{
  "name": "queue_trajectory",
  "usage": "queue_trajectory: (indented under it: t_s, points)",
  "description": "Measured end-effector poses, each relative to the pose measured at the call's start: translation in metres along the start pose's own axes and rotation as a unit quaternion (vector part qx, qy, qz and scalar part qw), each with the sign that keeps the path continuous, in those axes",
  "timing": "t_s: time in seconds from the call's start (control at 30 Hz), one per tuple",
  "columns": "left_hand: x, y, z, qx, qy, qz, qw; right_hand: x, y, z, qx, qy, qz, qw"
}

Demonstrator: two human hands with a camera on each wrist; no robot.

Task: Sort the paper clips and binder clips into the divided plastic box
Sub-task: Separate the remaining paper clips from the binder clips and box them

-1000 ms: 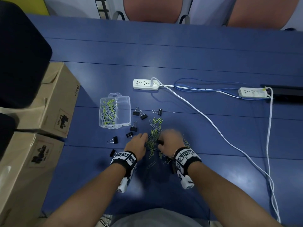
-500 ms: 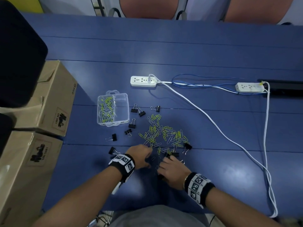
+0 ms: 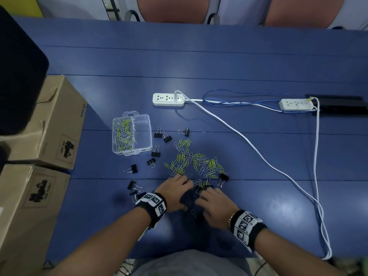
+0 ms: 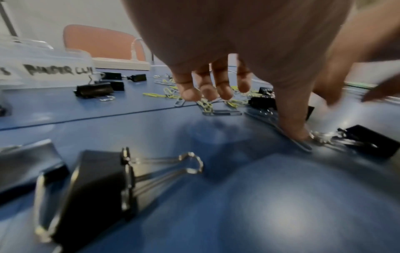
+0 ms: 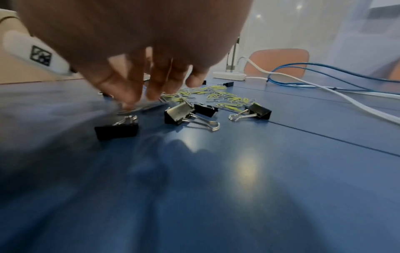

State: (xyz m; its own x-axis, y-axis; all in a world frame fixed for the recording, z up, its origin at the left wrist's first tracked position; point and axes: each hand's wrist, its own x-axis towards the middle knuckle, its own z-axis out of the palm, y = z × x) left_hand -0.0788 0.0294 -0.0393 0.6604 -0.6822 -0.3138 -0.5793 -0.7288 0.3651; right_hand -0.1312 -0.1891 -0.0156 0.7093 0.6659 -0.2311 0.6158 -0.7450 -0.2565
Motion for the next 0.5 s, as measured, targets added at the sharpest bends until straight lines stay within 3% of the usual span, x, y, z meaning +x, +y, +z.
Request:
queue_trajectory:
  t_s: [0.1,0.23,0.5]
  points:
    - [0.000,-0.007,0.001,0.022,-0.005,0.013,1.000,0.004,0.005,-0.002,0.010,0.012,0.082,0.997]
    - [0.002,-0.016,-0.003,0.092,0.007,0.022,0.995,-0.009,0.011,0.010,0.014,-0.027,0.043,0.999]
    - [0.012,-0.013,-0.008,0.090,0.106,-0.015,0.990,-0.033,0.026,0.020,0.033,0.033,0.052,0.998]
